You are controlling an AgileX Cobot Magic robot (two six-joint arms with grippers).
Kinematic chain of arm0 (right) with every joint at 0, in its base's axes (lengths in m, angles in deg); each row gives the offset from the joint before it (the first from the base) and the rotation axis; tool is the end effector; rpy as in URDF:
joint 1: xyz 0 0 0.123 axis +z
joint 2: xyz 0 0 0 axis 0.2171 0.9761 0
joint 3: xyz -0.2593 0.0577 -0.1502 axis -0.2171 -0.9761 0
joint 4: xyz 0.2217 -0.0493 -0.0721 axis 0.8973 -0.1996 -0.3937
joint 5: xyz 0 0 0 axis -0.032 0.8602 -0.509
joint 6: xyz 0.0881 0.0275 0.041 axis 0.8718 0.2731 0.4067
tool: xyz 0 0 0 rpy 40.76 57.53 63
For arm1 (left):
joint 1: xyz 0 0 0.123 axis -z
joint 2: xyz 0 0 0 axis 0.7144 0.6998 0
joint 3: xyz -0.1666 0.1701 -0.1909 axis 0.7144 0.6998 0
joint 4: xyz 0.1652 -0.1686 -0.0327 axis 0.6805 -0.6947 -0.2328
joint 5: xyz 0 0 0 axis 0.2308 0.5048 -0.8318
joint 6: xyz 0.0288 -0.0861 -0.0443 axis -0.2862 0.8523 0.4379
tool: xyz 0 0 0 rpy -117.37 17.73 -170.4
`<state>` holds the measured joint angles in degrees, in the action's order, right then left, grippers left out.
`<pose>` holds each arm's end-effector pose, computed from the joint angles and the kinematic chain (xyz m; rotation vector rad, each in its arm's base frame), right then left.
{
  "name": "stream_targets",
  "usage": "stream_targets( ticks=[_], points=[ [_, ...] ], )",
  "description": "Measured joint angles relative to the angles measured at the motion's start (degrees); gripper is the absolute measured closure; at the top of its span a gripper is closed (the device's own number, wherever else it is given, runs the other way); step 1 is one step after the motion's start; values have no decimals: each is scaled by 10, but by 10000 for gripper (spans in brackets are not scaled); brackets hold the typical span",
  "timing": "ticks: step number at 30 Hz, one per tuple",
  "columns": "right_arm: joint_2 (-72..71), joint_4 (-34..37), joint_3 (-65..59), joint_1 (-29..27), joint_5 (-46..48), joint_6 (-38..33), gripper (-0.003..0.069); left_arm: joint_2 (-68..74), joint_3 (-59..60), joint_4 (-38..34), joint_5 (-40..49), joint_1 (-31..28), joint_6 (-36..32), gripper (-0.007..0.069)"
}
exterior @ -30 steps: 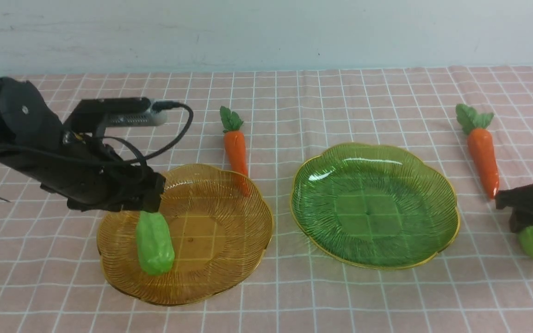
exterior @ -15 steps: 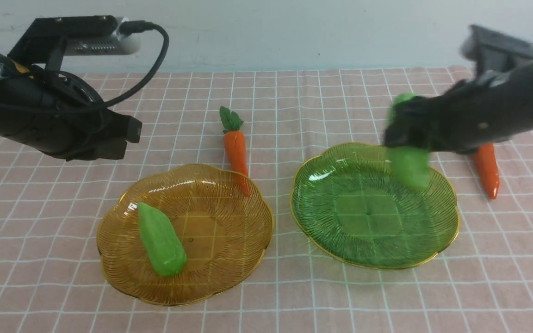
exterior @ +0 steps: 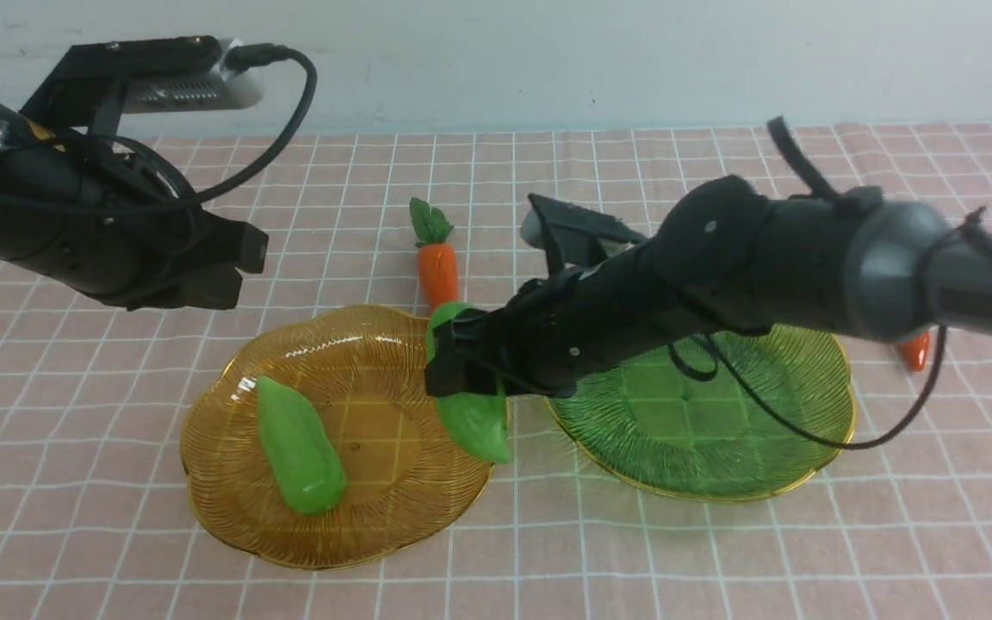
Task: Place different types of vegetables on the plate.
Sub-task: 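Carry the green vegetable from the table to the plate, then pick up the carrot from the table and place it on the green plate with the left gripper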
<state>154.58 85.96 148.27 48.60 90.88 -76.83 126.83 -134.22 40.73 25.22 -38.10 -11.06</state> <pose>0.3341 0.3008 0.2044 -0.4442 2.6216 1.0096 0.2756 -0.0612 0.3436 0.2023 2.5604 -0.3863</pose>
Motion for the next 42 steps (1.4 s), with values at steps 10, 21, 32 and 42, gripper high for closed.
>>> stream_targets(
  ticks=[10,21,32,42],
  points=[
    [6,-19,43,-13,64,14,152,22,0,-9,-26,23,-16,578],
    [-46,-164,107,-96,203,23,291,89,-57,-8,-88,78,25,561],
    [-201,-406,112,-195,293,145,660,269,-249,76,-35,92,124,551],
    [-244,-434,112,-223,321,165,673,438,-417,117,-35,119,144,333]
  ],
)
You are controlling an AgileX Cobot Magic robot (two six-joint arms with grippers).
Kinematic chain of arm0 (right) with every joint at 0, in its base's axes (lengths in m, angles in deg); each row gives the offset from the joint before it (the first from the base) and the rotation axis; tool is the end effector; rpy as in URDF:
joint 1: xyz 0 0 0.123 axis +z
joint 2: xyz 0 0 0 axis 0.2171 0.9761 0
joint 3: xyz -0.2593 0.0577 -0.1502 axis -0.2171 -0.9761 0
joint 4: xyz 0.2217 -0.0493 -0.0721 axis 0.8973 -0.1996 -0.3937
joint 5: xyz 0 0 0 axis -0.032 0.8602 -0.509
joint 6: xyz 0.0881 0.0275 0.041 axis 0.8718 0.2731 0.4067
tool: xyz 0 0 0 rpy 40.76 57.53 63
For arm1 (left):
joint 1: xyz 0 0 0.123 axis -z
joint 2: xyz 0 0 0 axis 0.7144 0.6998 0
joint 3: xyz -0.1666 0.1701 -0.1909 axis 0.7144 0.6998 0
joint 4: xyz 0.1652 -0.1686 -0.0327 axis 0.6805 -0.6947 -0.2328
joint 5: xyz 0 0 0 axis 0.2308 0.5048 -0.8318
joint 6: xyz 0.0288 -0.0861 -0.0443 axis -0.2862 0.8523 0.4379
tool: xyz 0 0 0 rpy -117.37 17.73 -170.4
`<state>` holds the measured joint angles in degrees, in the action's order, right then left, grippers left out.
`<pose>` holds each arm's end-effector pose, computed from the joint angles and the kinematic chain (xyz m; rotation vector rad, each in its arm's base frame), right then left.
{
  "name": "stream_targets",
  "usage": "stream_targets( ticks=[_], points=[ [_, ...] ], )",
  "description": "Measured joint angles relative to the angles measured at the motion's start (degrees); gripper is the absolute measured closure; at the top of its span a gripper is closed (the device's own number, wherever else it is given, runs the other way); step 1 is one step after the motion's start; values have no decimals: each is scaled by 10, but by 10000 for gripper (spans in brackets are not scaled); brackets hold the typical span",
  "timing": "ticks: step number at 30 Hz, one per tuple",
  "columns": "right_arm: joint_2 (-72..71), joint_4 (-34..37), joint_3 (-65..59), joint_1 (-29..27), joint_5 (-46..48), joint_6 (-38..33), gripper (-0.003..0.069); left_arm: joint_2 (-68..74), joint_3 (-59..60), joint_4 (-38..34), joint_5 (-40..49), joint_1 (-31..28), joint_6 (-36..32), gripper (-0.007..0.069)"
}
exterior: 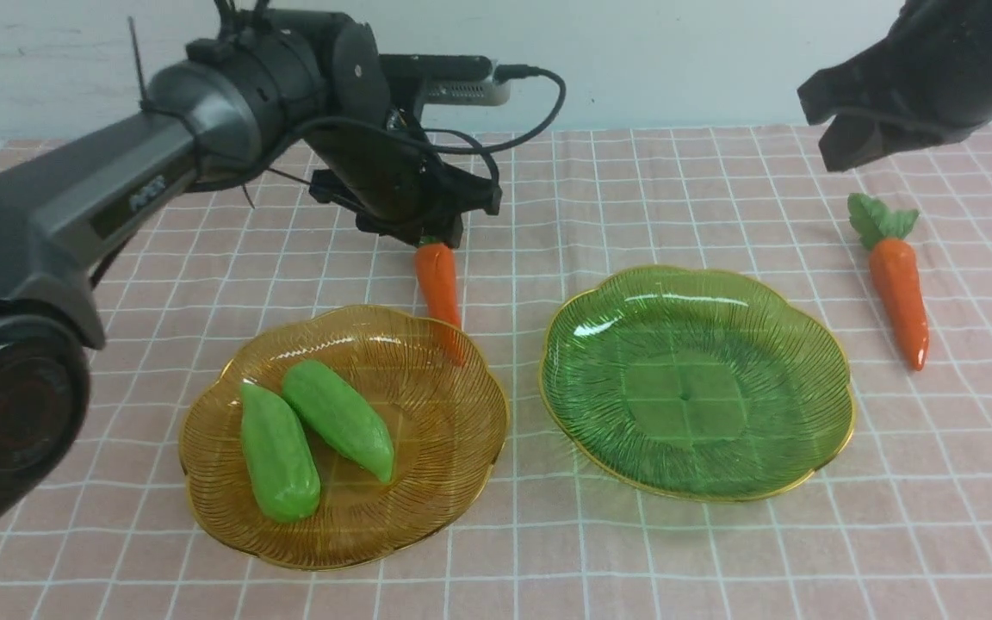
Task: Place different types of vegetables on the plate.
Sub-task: 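Pick up the carrot from the table and place it on the green plate with the left gripper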
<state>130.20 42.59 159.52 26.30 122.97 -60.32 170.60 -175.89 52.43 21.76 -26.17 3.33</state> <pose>0.3250 0.0946 0.3836 -0.3762 2.6194 0.2689 0.4654 -0.1730 0.2549 0.2444 2.5785 -0.2996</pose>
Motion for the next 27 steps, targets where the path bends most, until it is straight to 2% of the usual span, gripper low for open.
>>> stream_targets(
  ticks=[1,3,6,9,12,16,21,27],
  points=[
    [0,0,0,0,1,0,673,0,0,1,0,0,2,324],
    [0,0,0,0,13,1,674,47,-34,27,0,0,34,211],
    [0,4,0,0,17,2,674,79,-52,42,-7,-1,49,139],
    [0,11,0,0,20,0,674,109,-65,43,-33,-1,55,102],
    [0,11,0,0,20,-4,674,131,-67,38,-46,-1,62,104],
    [0,11,0,0,20,-7,674,147,-68,27,-49,-1,72,169],
    [0,11,0,0,23,-7,674,149,-69,-17,-69,-1,77,378],
    [0,6,0,0,26,-7,674,144,-76,-52,-75,0,58,413]
  ],
)
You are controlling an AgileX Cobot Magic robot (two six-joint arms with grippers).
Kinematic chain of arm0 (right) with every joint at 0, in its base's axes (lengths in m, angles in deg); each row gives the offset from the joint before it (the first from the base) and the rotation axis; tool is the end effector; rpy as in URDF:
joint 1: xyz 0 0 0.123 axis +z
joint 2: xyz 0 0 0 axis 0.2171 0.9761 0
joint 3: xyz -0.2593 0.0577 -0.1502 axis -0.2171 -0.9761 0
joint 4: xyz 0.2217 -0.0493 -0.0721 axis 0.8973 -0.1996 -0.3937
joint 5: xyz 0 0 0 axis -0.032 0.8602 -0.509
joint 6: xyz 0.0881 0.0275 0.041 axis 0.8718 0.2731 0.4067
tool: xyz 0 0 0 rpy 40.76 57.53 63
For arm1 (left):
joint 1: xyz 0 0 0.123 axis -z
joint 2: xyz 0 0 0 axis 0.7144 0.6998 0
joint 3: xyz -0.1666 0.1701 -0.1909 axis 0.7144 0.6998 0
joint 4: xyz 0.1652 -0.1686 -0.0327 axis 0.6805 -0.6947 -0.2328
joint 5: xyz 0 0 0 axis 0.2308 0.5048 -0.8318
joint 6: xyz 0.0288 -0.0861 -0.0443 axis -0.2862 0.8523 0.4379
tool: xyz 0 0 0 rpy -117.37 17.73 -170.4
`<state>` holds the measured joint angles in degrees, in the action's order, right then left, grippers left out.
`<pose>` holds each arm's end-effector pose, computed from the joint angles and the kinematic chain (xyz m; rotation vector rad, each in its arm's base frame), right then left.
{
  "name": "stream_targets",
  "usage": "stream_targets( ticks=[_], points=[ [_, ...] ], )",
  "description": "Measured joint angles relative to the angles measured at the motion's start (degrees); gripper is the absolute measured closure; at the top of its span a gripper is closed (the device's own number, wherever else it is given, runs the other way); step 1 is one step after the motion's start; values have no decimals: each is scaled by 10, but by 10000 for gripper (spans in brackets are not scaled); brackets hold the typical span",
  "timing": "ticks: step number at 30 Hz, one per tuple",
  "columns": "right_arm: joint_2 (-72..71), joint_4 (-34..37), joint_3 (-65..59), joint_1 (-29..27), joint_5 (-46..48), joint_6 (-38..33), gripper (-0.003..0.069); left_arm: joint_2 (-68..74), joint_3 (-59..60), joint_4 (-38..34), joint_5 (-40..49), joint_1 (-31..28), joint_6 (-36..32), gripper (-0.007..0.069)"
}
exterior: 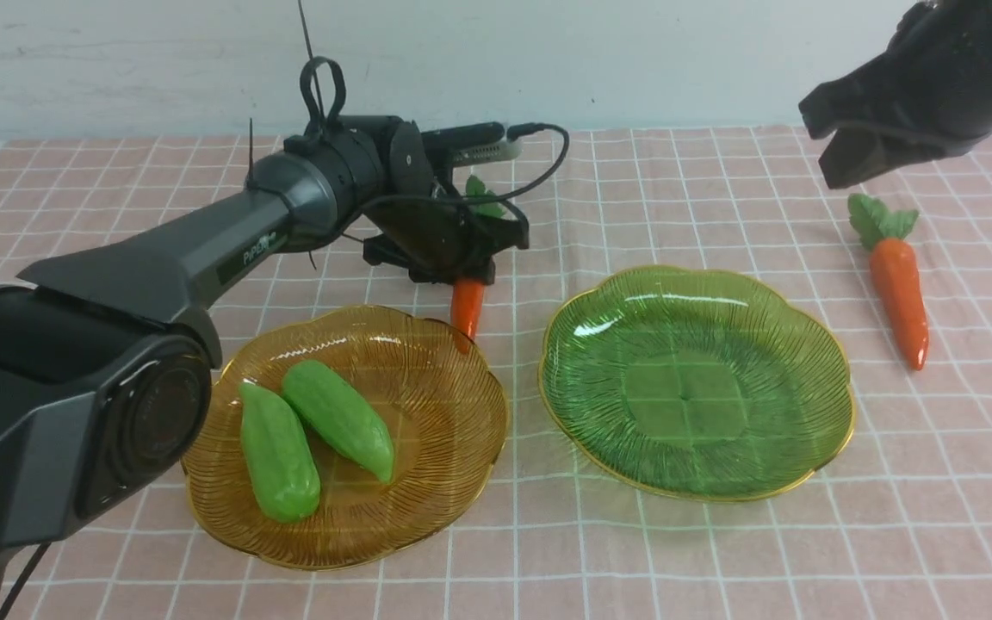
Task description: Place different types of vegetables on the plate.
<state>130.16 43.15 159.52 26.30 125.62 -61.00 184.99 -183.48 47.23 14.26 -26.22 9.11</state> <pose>0.3205 0.0947 0.3819 -0.4019 2.6605 0.2772 0.5096 -0.1933 0.1705 0.0316 2.5933 -0.4325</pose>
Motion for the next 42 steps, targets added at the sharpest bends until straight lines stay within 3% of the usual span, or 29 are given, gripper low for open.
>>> stream_targets(
  ticks=[7,13,19,23,26,31,35,37,39,42],
  points=[
    [0,-31,0,-17,0,16,674,-52,-59,-53,55,0,-39,415],
    [0,-50,0,-107,-24,42,674,-92,-98,-89,159,30,-79,415],
    [29,-52,0,-186,-47,43,659,-90,-100,-90,212,90,-78,415],
    [87,-37,0,-216,-69,37,576,-78,-100,-85,214,123,-67,413],
    [143,-1,0,-219,-99,18,449,-62,-100,-79,214,133,-42,379],
    [225,26,0,-218,-162,8,204,-41,-100,-64,227,135,18,211],
    [271,29,0,-218,-182,6,110,-39,-102,-54,233,135,30,102],
    [296,35,0,-218,-187,0,100,-39,-110,-51,252,135,31,108],
    [310,46,0,-218,-188,-8,105,-39,-131,-42,278,135,31,169],
    [324,67,0,-217,-188,-25,190,-39,-178,-18,292,135,29,362]
  ],
)
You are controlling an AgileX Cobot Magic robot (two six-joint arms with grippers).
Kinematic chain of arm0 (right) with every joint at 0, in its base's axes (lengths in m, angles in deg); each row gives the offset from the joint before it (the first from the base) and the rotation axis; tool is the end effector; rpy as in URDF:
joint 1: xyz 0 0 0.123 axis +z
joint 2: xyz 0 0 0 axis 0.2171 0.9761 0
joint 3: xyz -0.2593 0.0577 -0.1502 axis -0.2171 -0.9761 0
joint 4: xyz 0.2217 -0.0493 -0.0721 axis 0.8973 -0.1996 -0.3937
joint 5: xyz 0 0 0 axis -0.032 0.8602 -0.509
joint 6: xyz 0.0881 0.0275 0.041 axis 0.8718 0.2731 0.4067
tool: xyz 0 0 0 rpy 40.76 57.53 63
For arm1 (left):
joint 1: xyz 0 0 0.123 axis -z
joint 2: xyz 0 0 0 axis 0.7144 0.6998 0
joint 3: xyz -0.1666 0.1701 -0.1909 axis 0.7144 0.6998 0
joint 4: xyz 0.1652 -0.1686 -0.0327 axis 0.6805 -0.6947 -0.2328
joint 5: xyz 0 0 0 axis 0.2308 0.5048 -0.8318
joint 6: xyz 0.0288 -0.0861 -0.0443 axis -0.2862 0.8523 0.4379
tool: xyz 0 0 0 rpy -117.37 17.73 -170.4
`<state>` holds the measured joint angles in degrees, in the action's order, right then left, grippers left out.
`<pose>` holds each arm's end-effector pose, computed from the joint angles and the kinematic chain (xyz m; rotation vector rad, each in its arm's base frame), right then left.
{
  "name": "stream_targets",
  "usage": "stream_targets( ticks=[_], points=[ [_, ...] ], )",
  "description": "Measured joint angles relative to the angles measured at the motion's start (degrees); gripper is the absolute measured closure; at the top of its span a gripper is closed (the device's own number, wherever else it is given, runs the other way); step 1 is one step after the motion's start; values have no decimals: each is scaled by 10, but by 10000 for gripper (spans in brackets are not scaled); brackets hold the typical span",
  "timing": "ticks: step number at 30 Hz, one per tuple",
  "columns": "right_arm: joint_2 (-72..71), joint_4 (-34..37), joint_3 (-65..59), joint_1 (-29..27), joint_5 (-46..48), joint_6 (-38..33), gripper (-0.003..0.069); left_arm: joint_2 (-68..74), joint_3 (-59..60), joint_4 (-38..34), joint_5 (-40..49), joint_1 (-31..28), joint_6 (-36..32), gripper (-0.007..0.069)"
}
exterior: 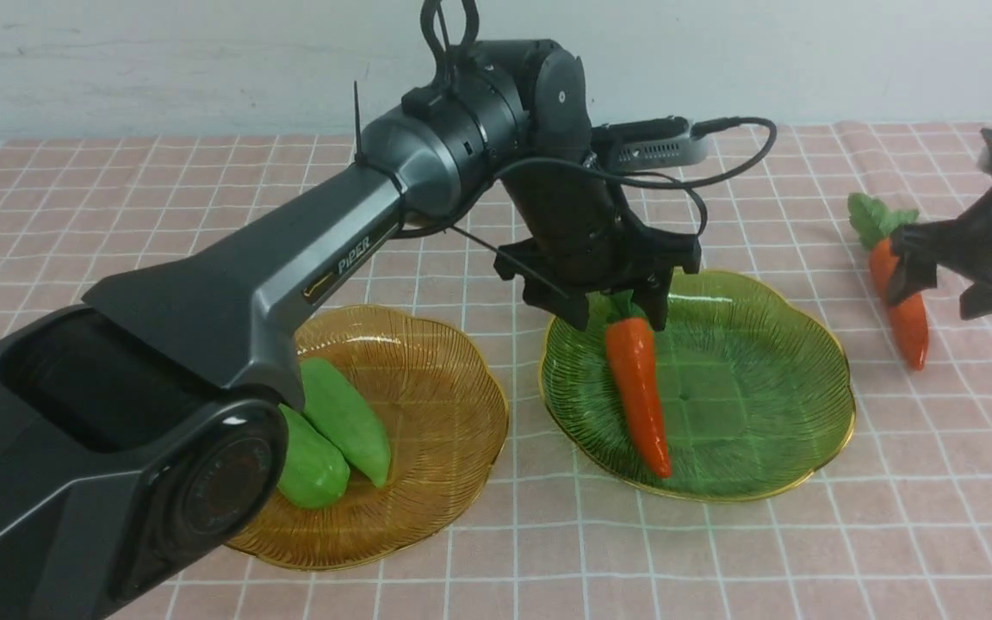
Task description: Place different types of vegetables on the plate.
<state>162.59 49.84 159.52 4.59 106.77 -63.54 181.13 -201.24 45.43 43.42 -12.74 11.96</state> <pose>0.4531 -0.0410 0.1658 0.2417 2.8719 0.3034 0.4237 -0.2997 0.2713 0.4062 2.7387 -0.5589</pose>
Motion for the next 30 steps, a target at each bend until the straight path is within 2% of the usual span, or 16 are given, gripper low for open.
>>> stream_targets(
  ticks=[2,4,13,18,25,30],
  points=[
    [1,6,0,2,0,-6,358,-8,-23,15,1,0,-4,529],
    [1,9,0,3,5,-7,506,-19,-27,21,3,0,-6,590],
    [-46,21,0,3,66,-7,493,-99,-6,39,8,5,-34,628],
    [-138,66,0,11,121,-22,493,-161,56,67,8,5,-39,628],
    [-202,84,0,69,190,-29,493,-262,199,109,9,5,-39,628],
    [-200,57,-20,127,191,-1,493,-346,305,134,9,5,-30,628]
  ],
)
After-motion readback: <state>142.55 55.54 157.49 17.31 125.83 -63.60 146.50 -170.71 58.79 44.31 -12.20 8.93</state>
